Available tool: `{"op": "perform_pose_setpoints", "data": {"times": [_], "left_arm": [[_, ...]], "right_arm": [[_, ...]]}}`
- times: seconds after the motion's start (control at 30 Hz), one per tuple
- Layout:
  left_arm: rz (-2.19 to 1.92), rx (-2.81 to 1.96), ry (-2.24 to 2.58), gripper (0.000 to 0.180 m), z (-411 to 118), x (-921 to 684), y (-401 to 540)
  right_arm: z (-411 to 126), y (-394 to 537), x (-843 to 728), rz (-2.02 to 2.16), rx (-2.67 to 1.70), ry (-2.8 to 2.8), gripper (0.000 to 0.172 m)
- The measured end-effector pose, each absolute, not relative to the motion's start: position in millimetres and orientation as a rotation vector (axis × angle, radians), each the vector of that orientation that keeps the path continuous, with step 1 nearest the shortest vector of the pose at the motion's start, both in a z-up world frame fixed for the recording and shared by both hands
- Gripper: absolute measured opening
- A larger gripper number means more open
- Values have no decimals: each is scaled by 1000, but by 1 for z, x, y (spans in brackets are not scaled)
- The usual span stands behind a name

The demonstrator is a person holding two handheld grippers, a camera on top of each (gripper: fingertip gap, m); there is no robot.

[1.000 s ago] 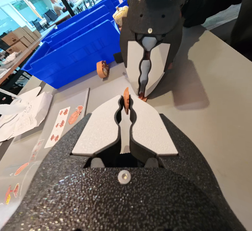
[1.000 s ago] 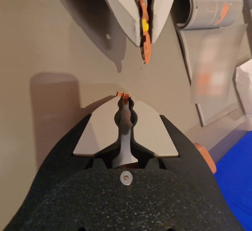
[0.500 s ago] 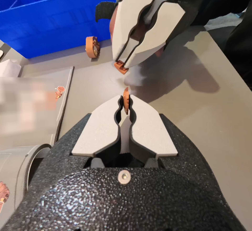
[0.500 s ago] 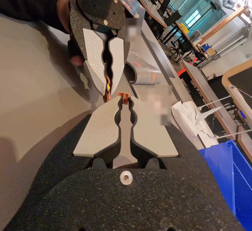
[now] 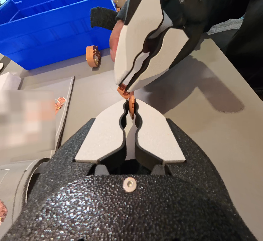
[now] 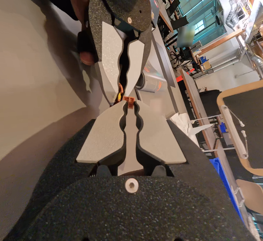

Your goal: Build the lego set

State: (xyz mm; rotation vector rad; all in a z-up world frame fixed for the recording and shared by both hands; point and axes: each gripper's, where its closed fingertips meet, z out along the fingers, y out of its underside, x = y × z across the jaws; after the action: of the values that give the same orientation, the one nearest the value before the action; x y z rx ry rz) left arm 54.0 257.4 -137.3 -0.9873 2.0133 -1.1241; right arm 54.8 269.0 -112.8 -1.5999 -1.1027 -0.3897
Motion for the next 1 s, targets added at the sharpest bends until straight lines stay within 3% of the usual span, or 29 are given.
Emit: {"op": "perform_pose_setpoints", "data": {"times": [1.0], "left_arm": [[-1213, -988, 1921, 6, -123, 56, 259]], "right_arm": [[-102, 270, 57, -684, -1442, -1030, 8]]}}
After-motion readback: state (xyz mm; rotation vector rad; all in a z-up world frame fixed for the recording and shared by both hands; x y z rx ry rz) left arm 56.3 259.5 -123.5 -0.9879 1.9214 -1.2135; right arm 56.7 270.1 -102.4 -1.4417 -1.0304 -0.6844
